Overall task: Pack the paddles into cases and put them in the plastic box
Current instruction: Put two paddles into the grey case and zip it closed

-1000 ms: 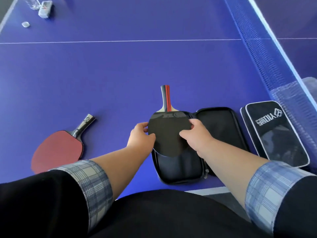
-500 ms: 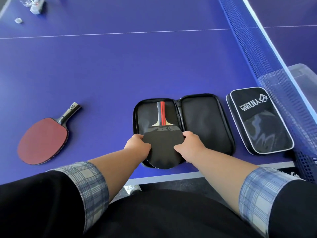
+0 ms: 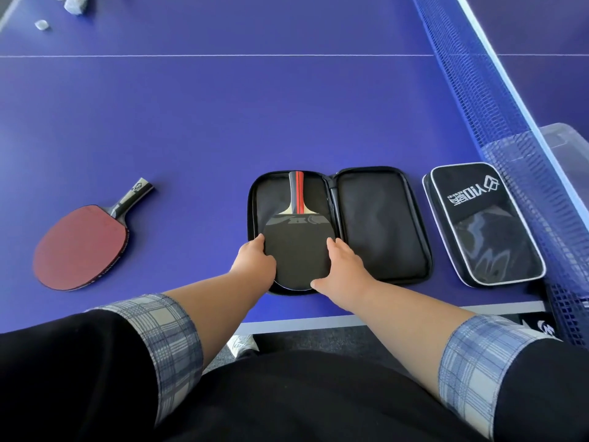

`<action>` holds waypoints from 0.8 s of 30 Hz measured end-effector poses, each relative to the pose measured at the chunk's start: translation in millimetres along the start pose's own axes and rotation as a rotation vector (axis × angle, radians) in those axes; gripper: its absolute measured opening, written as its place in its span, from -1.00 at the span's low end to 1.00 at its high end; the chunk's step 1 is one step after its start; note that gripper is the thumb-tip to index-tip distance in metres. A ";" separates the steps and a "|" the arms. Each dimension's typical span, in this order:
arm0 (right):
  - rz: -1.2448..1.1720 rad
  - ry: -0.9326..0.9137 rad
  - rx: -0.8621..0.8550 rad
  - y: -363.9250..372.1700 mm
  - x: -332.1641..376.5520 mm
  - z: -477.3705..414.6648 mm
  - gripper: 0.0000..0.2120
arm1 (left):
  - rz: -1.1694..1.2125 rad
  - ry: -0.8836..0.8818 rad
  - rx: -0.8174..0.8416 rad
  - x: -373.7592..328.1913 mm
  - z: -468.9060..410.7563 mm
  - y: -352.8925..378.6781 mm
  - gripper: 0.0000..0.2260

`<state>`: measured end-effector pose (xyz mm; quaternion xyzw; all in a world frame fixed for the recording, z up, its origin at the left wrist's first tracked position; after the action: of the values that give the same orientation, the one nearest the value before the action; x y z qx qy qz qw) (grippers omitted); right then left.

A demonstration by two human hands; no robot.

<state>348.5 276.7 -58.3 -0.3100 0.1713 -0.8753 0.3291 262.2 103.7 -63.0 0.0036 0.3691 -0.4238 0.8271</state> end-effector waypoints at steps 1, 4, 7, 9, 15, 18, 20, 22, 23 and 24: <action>0.030 0.009 0.003 0.9 0.9 0.7 -0.06 | -0.006 0.007 0.015 -1.0 2.1 1.2 -0.48; 0.076 0.024 -0.013 0.6 3.6 4.6 -0.13 | -0.032 0.031 0.055 -5.2 10.8 2.4 -0.65; 0.112 0.033 -0.082 -4.4 12.7 12.0 -0.23 | -0.044 0.081 0.047 -4.6 26.0 -4.6 -0.74; 0.119 -0.006 -0.119 -6.3 27.9 15.7 -0.29 | -0.030 0.086 0.003 4.5 38.3 -17.8 -0.68; 0.130 -0.177 -0.082 19.7 115.5 13.5 -0.42 | -0.097 -0.055 -0.179 67.3 64.4 -90.6 -0.48; 0.091 -0.236 0.007 46.9 167.5 8.1 -0.43 | -0.082 -0.081 -0.249 99.4 71.7 -143.5 -0.48; 0.062 -0.260 0.093 67.7 202.7 1.3 -0.44 | -0.118 -0.071 -0.278 117.0 71.9 -182.5 -0.49; 0.017 -0.253 0.164 88.7 240.0 -6.6 -0.44 | -0.169 -0.077 -0.282 131.2 69.5 -221.5 -0.49; -0.014 -0.241 0.188 99.9 259.0 -10.9 -0.43 | -0.197 -0.091 -0.270 137.3 66.9 -239.1 -0.49; -0.053 -0.226 0.207 111.7 277.9 -15.8 -0.41 | -0.232 -0.098 -0.255 142.8 62.9 -255.2 -0.49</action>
<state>226.4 7.6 -6.9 -0.3754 0.0338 -0.8562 0.3533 173.4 -179.6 -26.5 -0.1649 0.3769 -0.4659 0.7834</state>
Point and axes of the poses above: each hand's wrist, its own z-axis away from the middle knuckle, its own y-axis out of the palm, x = y × z, the point moved 7 cm from there along -z, towards the middle knuckle, and after that the axes turned 14 degrees about x, right-handed, at the moved point
